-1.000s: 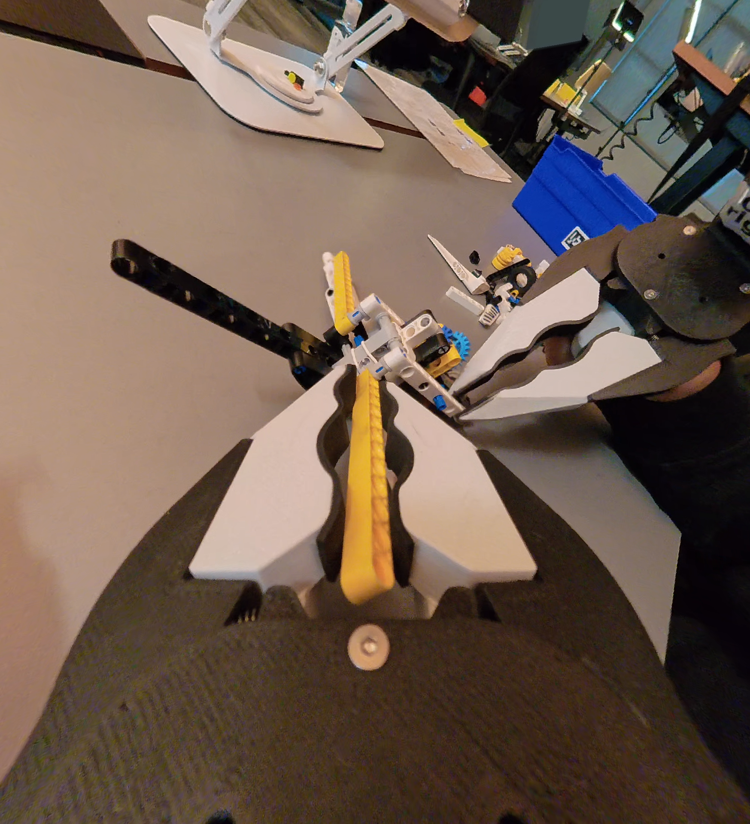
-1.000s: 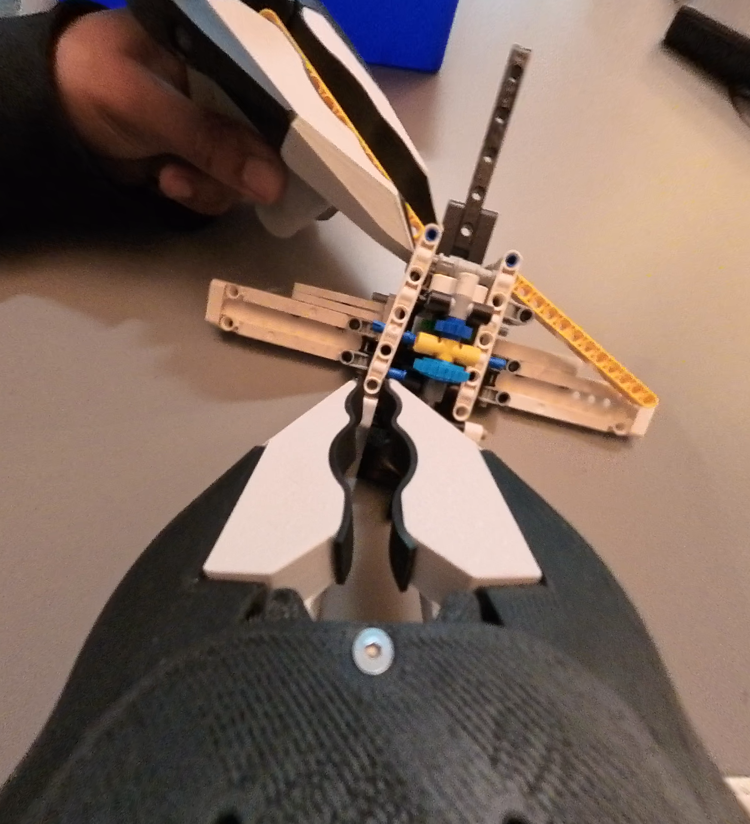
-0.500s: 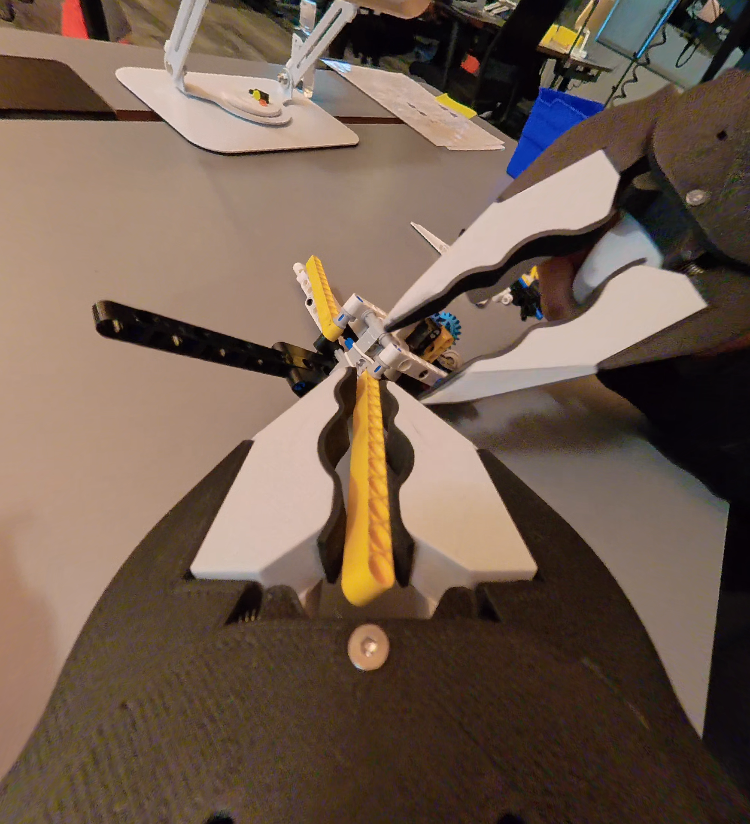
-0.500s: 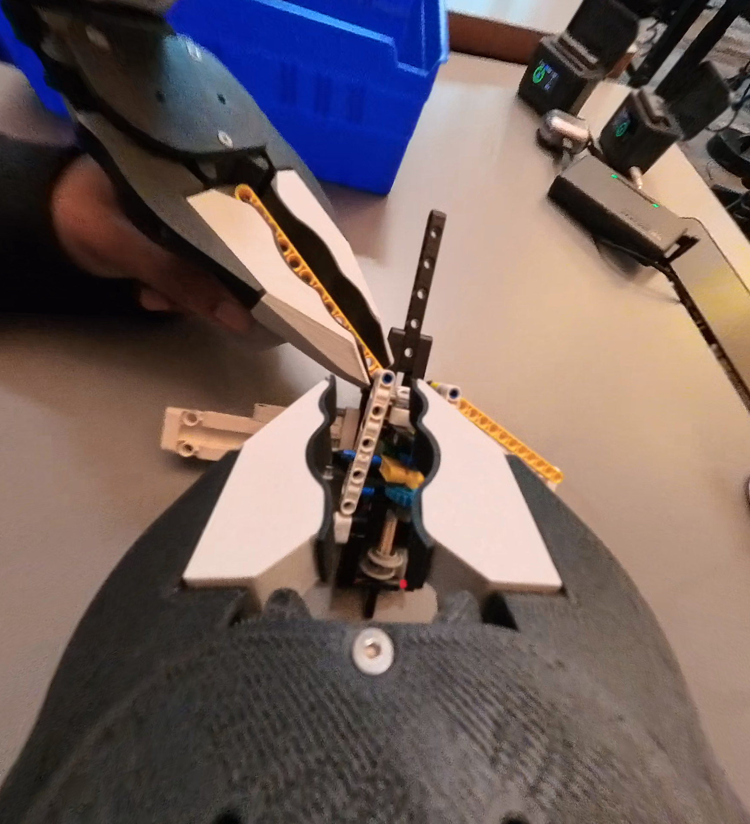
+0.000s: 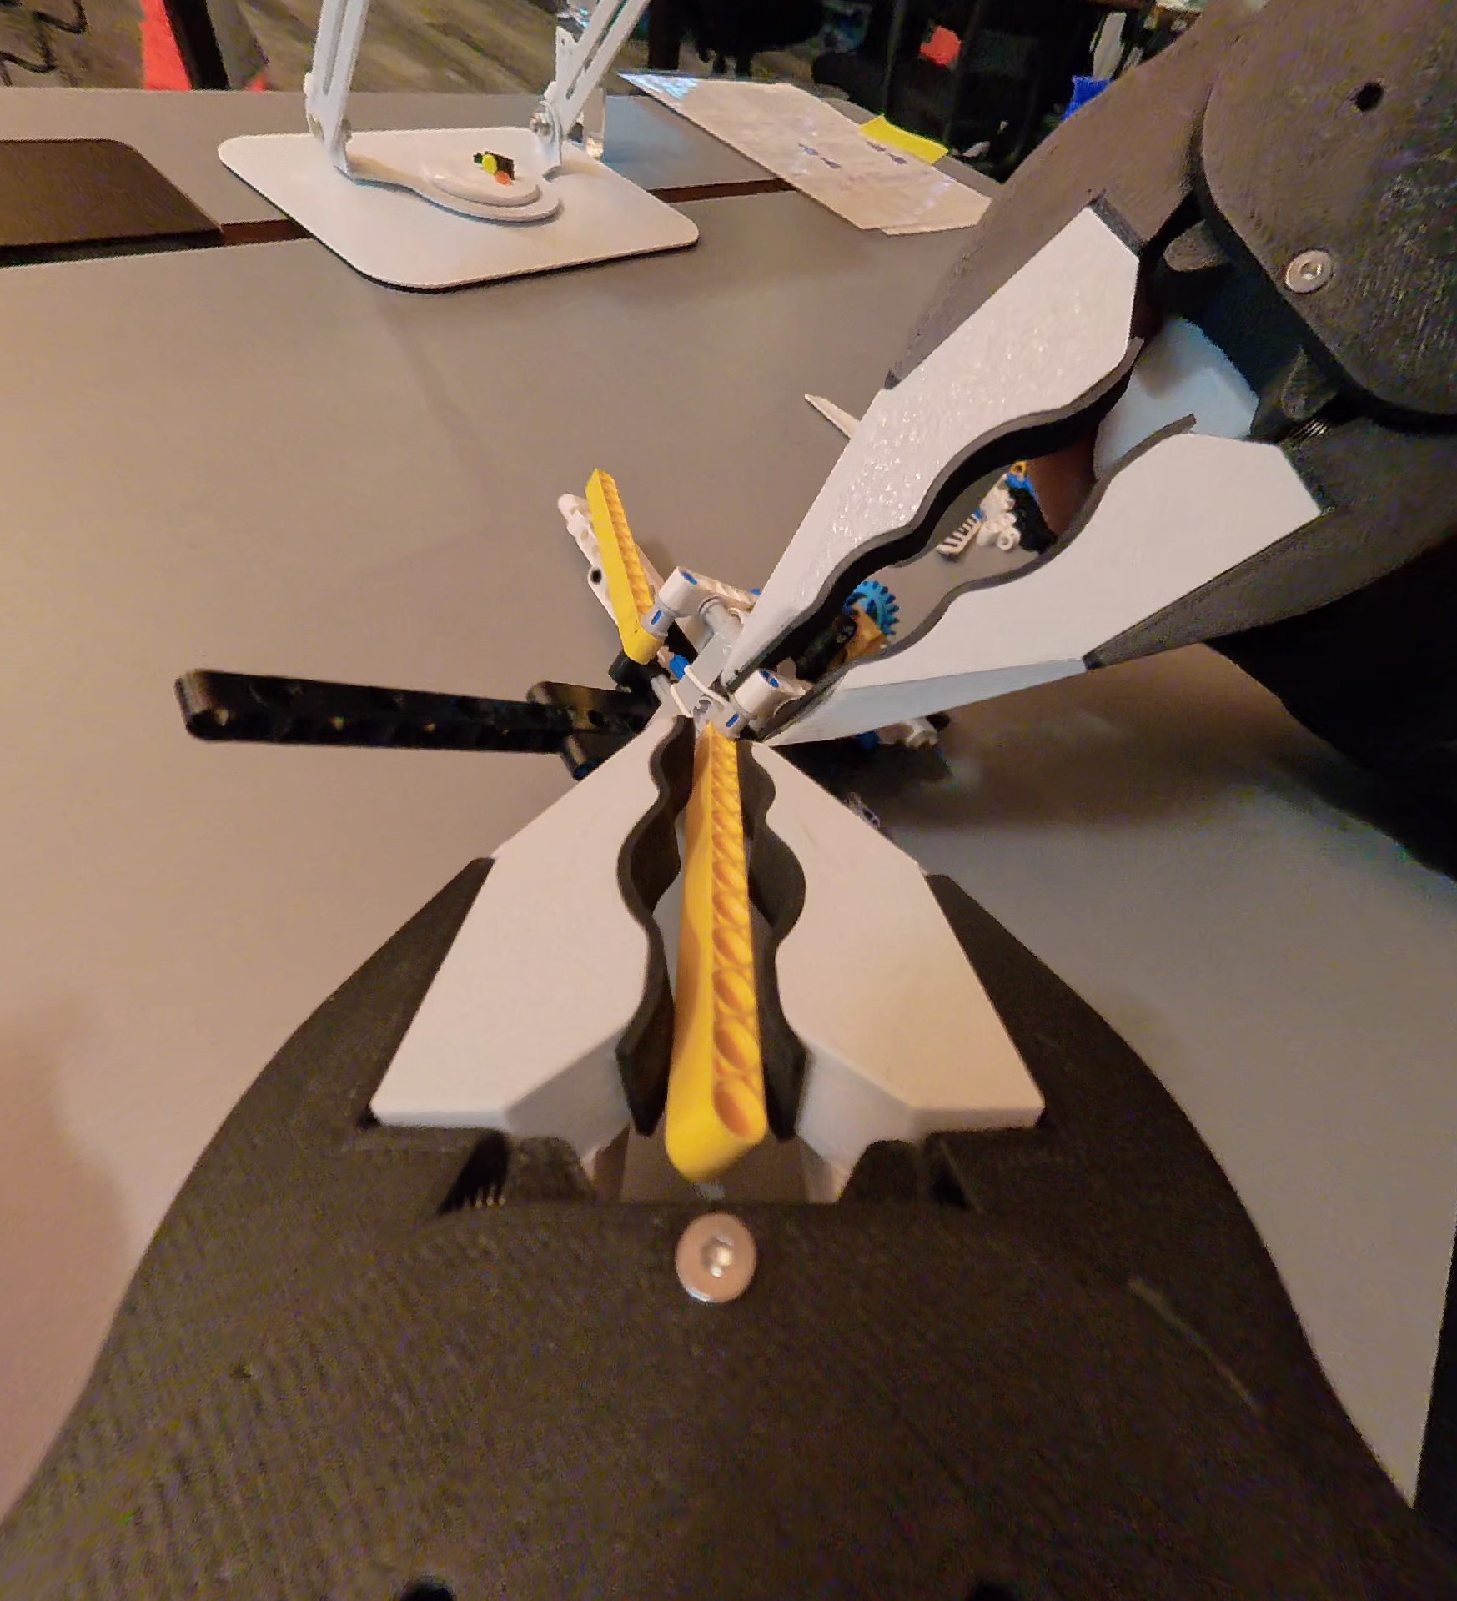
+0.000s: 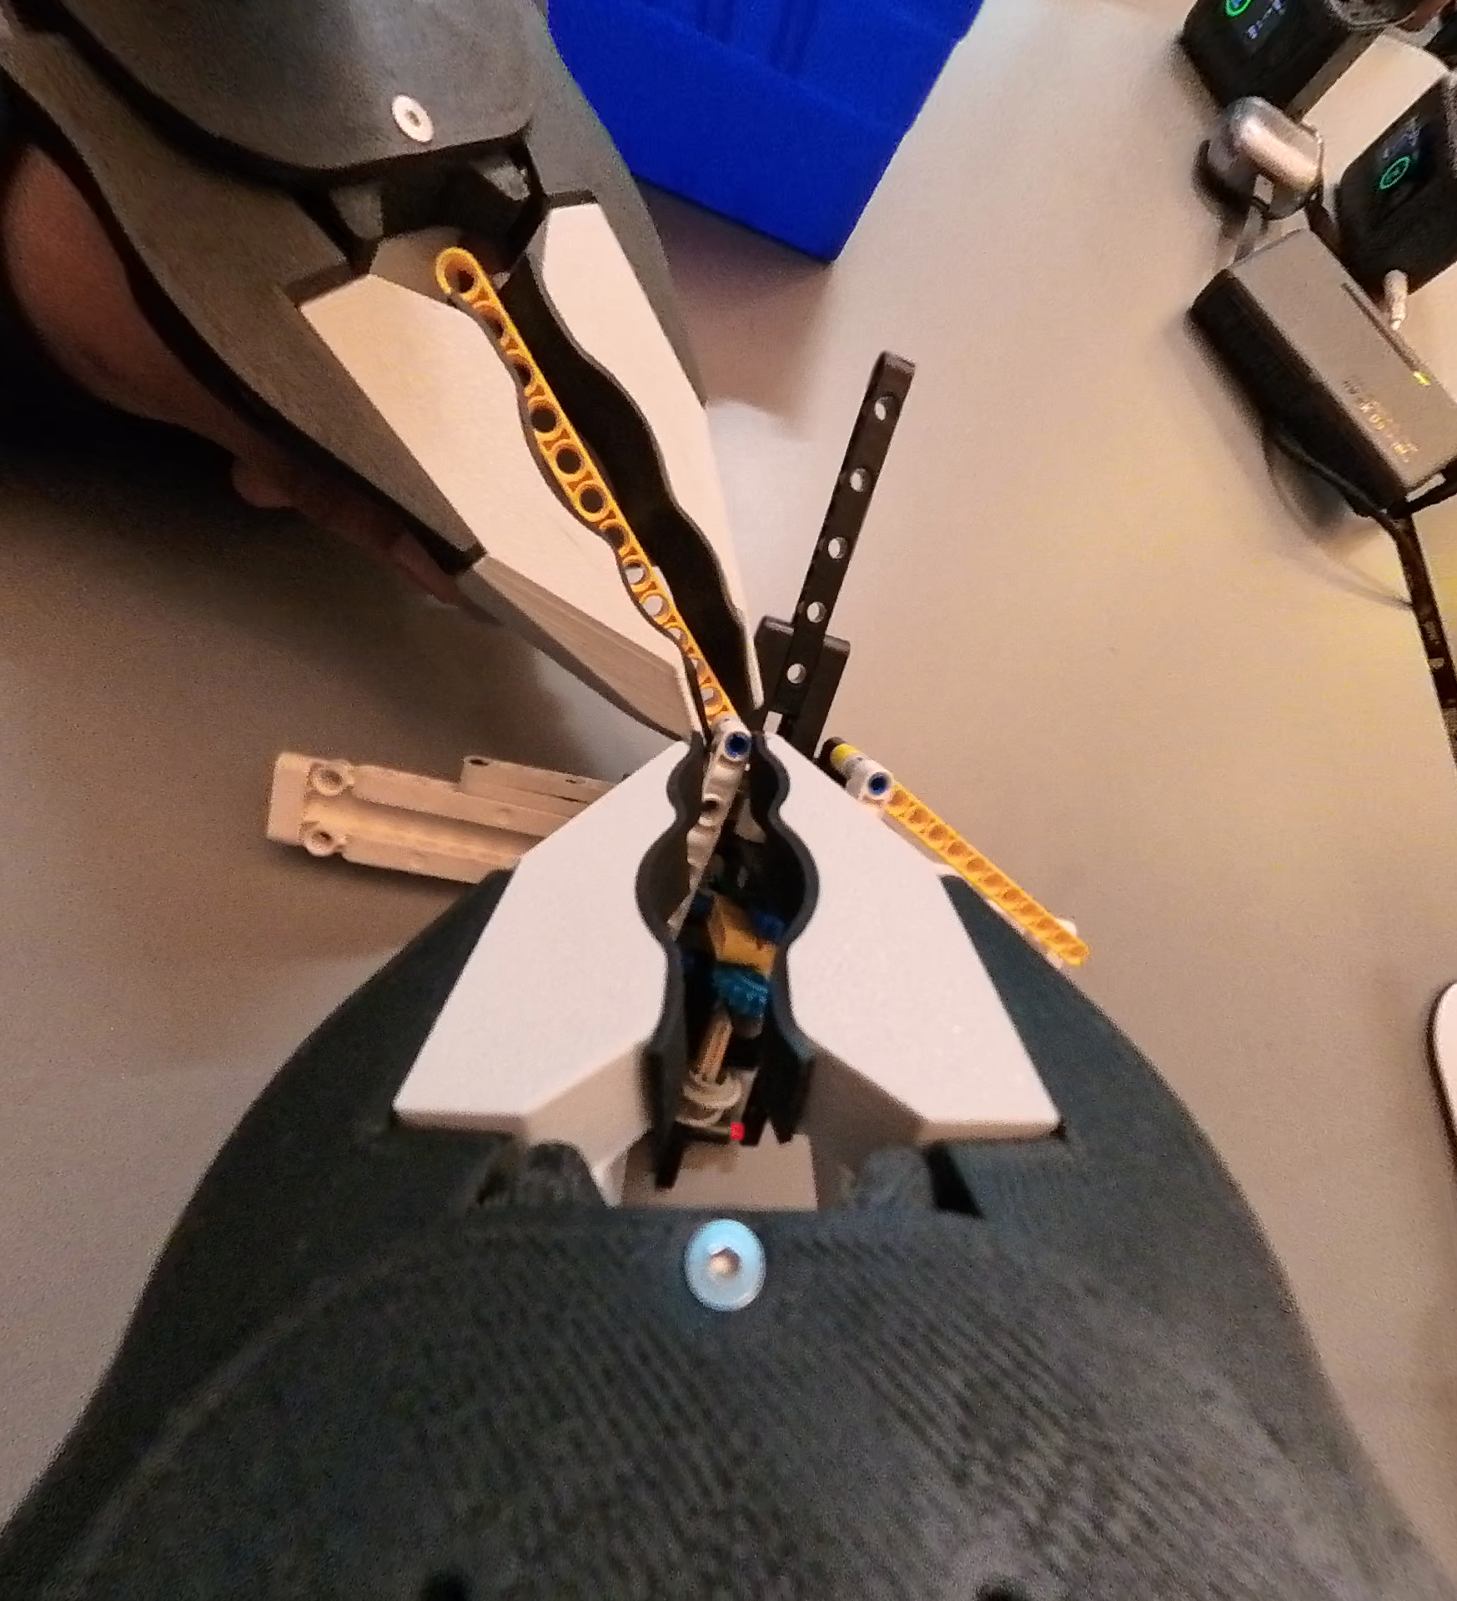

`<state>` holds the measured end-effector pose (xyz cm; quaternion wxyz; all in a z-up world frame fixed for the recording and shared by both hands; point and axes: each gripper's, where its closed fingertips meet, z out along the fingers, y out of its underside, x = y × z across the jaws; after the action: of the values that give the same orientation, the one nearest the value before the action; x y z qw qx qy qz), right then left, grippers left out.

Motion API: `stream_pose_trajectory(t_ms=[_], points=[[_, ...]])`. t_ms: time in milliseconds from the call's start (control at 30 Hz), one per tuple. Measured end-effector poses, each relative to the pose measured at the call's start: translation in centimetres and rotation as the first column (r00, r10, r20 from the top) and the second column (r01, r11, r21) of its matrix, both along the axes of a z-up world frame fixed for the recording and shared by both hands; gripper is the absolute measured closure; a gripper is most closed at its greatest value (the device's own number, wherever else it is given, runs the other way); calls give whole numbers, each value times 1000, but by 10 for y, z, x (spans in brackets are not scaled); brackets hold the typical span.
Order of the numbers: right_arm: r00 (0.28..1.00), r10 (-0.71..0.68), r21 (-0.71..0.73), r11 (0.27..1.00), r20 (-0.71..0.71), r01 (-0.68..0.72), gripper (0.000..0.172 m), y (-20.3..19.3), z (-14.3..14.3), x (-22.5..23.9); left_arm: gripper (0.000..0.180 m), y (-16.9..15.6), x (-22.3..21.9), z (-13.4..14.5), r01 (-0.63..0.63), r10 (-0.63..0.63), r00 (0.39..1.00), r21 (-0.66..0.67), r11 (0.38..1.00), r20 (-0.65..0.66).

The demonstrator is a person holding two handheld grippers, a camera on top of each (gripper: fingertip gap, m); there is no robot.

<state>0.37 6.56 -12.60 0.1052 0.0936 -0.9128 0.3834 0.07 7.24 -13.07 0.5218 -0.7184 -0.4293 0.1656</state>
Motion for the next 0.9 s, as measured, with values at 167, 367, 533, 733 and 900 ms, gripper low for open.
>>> stream_pose_trajectory(t_ms=[167,367,533,733,900], points=[[999,20,-12,1000,-43,-20,164,2,1,1,174,1,1,1,3,-4,1000,-10,1000,-19],[998,-4,-74,997,57,8,166,4,9,1,171,3,3,8,24,-23,999,35,999,-47],[986,14,-146,989,166,10,166,6,23,4,171,6,5,19,43,-34,996,114,993,-84],[966,22,-178,984,259,25,166,11,25,5,170,10,8,18,65,-57,997,147,987,-57],[950,30,-200,979,311,35,167,13,27,5,170,12,9,19,75,-67,996,157,985,-54]])
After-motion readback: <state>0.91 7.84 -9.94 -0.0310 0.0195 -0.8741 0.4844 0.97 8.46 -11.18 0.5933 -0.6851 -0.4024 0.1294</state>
